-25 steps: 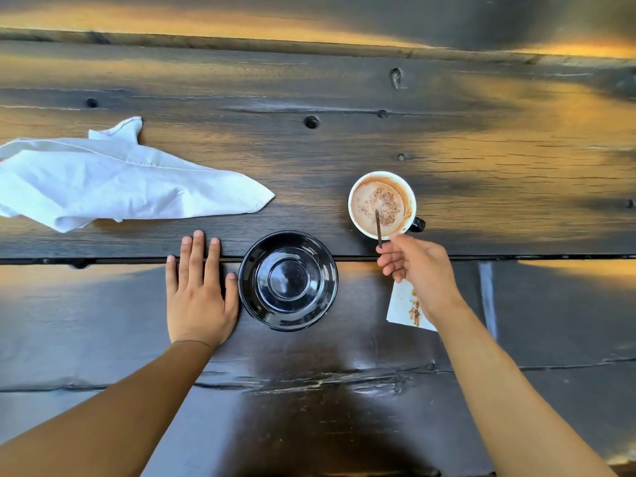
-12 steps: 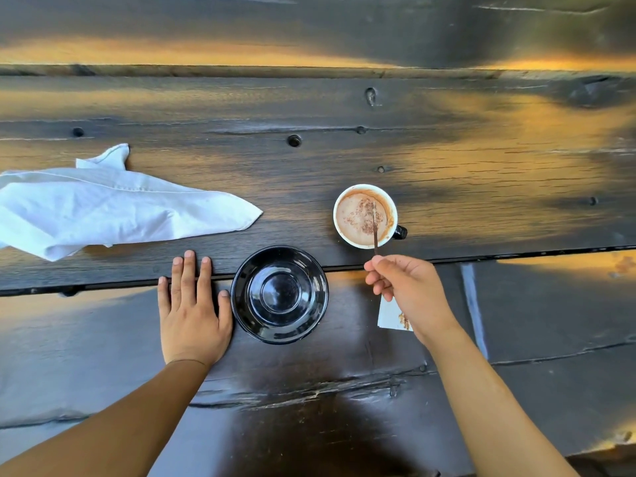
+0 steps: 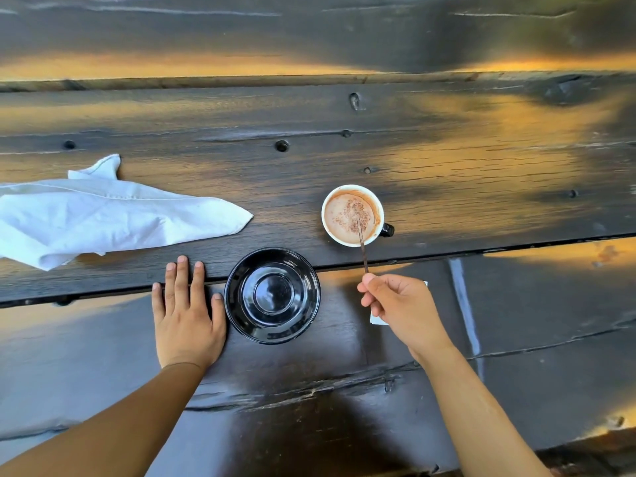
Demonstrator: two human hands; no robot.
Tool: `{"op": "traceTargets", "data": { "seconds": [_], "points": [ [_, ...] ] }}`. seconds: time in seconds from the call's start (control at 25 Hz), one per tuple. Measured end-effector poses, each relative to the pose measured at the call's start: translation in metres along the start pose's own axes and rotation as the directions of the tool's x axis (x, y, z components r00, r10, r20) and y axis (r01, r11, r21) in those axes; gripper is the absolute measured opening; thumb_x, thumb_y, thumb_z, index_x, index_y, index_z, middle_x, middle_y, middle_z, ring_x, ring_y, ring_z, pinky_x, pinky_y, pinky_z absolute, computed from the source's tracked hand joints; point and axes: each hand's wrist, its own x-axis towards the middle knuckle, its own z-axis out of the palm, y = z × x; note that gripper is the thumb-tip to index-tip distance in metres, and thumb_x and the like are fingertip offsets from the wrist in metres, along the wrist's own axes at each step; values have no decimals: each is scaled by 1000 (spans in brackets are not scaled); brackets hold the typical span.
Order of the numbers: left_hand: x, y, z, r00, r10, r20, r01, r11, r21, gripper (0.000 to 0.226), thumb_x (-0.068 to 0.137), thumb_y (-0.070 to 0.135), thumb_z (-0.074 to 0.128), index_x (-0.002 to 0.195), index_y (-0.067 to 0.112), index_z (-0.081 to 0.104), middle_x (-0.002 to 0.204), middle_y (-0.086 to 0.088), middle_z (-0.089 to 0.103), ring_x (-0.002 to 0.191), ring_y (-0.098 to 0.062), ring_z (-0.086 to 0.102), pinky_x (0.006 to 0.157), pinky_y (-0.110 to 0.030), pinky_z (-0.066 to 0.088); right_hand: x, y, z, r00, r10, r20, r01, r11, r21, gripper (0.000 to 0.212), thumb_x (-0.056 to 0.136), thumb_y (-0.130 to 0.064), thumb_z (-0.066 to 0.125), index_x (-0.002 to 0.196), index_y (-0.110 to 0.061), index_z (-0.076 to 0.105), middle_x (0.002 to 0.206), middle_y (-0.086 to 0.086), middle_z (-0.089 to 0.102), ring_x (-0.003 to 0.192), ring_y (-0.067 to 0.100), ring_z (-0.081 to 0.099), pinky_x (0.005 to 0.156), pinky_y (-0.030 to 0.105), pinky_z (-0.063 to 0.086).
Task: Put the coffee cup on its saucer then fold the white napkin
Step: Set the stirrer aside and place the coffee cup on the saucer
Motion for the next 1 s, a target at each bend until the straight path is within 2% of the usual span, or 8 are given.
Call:
{"op": "traceTargets", "data": {
  "seconds": [0.24, 0.44, 0.64, 0.84, 1.0],
  "points": [
    [0, -1, 0, 1000, -5, 10, 5, 1000, 1, 67, 98, 41, 28, 157, 11, 28, 168, -11, 17, 157, -27, 9, 126, -52, 6, -3, 3, -2, 1000, -27, -10, 26, 998, -65, 26, 97, -27, 63, 80, -12, 75, 63, -6, 65, 50, 7, 47, 54, 15, 42],
    [0, 0, 0, 1000, -8, 14, 8, 1000, -9, 67, 97, 40, 28, 157, 11, 27, 168, -11, 16, 157, -27, 8, 127, -51, 5, -23, 21, -27, 996, -84, -37, 84, 996, -4, 24, 98, -22, 61, 85, -11, 77, 64, 2, 61, 55, 12, 46, 56, 19, 41],
    [0, 1, -1, 1000, -12, 4, 13, 1000, -22, 66, 97, 40, 28, 157, 12, 28, 168, -11, 16, 157, -27, 9, 127, -50, 4, -47, 71, -53, 989, 68, -133, -75, 996, -47, 22, 97, -23, 63, 84, -15, 79, 59, 2, 60, 49, 11, 45, 54, 26, 39],
    [0, 2, 1, 1000, -13, -10, 12, 1000, -24, 65, 97, 38, 29, 157, 12, 29, 168, -11, 16, 157, -27, 9, 127, -50, 4, -61, 110, -53, 974, 200, -105, -205, 978, -41, 25, 98, -27, 62, 80, -20, 80, 59, 5, 61, 48, 16, 47, 55, 35, 41],
    [-1, 2, 1, 1000, -11, -22, 10, 999, -33, 65, 97, 37, 30, 157, 13, 29, 168, -11, 17, 156, -28, 10, 127, -50, 4, -57, 119, -51, 968, 226, -107, -233, 970, -65, 27, 97, -30, 63, 79, -18, 78, 60, 5, 65, 46, 19, 50, 55, 36, 44]
  ]
}}
